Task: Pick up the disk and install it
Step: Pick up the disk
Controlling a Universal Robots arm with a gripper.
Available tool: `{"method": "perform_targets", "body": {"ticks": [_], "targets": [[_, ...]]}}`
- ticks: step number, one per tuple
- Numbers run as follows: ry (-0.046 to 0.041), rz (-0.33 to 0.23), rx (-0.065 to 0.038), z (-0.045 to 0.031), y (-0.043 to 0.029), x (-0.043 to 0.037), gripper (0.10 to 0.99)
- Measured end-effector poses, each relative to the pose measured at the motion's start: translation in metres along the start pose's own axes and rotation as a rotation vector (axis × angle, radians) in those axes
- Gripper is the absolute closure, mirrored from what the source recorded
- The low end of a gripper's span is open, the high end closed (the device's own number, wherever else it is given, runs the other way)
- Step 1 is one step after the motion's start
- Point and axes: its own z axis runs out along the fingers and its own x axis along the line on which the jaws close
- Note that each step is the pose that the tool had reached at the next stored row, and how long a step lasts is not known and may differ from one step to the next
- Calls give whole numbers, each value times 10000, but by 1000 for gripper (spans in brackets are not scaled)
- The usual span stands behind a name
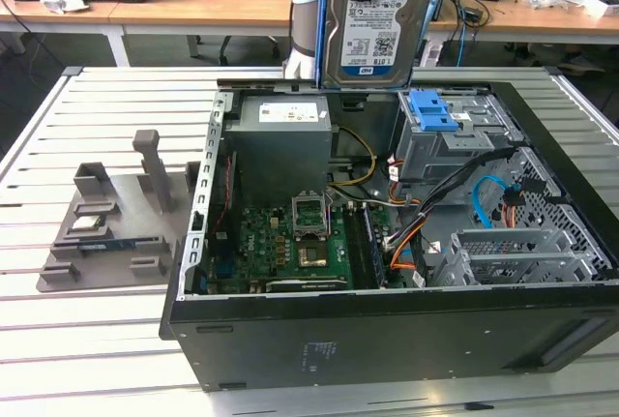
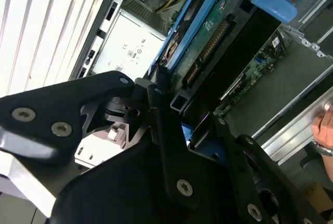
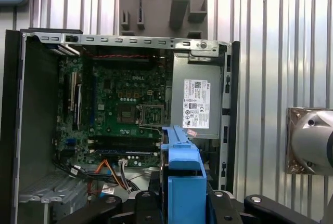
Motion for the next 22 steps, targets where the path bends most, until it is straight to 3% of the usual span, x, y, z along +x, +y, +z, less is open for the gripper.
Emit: {"method": "perform_targets", "body": {"ticks": [9,22], "targets": [[0,1,0,1,3,129,722],[0,7,0,3,8,380,722]]}}
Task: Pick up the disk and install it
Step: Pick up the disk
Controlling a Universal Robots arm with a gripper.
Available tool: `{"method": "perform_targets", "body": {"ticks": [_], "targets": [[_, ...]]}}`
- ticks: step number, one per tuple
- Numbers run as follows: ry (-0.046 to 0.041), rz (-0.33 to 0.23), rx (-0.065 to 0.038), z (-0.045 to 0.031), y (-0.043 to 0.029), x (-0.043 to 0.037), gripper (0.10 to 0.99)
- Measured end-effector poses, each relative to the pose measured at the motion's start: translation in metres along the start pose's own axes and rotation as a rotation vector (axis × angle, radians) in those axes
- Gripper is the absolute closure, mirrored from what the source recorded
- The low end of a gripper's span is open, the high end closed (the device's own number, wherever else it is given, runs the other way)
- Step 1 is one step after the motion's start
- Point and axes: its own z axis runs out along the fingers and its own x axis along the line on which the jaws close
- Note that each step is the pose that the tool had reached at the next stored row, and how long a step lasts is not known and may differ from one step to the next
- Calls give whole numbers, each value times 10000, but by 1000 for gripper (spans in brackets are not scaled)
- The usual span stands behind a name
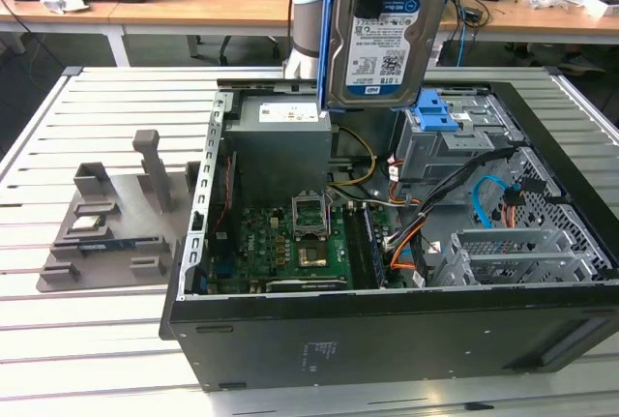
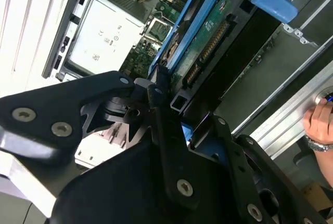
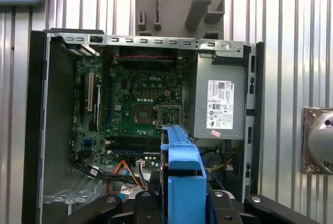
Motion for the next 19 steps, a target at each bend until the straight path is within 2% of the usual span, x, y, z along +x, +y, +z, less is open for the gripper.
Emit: {"method": "perform_targets", "body": {"ticks": [7,16,19], "targets": [[-1,7,0,2,2,169,722],[-1,13,0,3,4,316,722],[-1,16,0,4,5,396,722]]}}
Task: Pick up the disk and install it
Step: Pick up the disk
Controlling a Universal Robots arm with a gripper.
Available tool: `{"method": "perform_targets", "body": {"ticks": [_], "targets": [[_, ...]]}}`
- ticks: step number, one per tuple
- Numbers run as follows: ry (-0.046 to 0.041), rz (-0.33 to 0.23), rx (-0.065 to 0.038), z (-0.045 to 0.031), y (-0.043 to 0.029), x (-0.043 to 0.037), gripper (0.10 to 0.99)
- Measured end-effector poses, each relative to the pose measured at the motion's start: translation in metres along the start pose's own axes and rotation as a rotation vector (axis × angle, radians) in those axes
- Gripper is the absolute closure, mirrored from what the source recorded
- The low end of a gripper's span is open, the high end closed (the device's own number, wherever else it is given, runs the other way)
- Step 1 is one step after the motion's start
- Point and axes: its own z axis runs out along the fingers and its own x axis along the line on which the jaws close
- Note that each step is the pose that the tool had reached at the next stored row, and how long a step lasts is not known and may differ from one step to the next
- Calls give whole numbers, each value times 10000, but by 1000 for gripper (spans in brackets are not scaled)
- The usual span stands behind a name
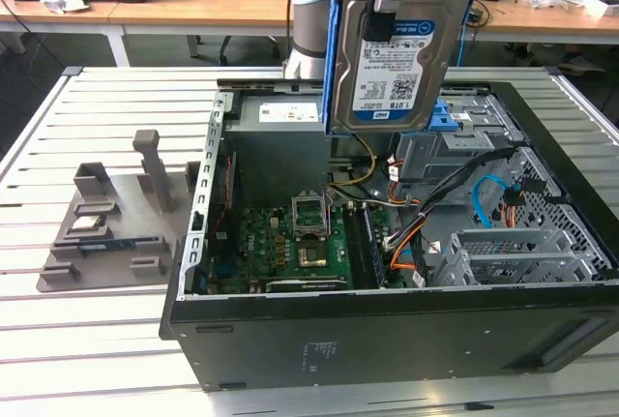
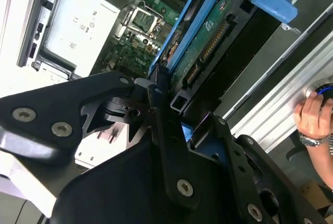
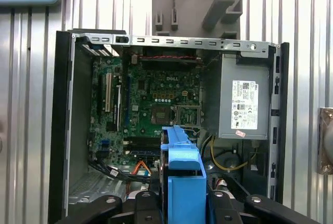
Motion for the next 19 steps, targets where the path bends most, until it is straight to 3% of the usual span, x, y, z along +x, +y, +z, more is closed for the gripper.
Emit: {"method": "perform_targets", "body": {"ticks": [11,18,19], "targets": [[0,8,0,3,0,188,722],[-1,11,0,7,4,363,722],[-1,12,0,8,4,427,722]]}}
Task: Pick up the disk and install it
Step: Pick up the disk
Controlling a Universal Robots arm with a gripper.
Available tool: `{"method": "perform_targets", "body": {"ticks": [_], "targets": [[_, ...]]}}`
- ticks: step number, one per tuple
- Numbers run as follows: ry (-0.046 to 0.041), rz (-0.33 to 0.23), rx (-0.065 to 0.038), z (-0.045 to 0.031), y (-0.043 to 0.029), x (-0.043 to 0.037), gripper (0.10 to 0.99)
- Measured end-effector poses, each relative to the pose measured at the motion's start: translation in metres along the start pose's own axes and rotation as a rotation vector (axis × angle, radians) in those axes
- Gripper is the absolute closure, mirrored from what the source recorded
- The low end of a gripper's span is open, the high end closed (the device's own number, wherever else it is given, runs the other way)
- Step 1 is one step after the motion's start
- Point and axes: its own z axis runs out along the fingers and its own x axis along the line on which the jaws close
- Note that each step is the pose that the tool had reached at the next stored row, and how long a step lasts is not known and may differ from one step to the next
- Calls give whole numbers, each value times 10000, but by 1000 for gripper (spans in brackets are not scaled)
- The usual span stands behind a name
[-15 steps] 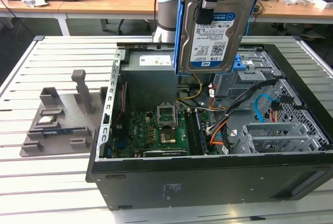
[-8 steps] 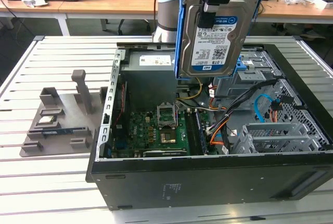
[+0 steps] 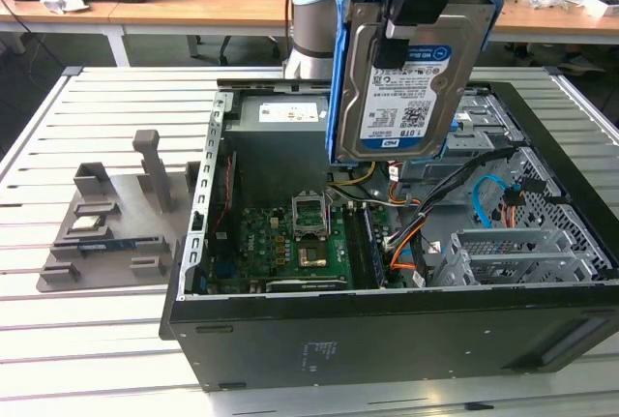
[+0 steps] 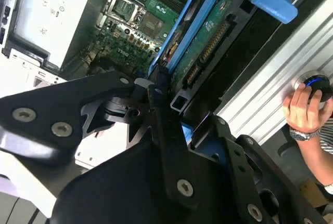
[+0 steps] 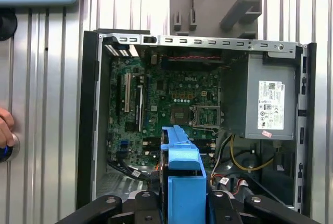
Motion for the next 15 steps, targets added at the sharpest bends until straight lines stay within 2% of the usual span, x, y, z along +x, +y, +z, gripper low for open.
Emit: {"method": "perform_targets", "body": {"ticks": [4,5,15], "targets": [[0,5,0,4,3,213,722],[1,7,0,5,4,304,722],[0,13,-1,15,9,536,722]]}}
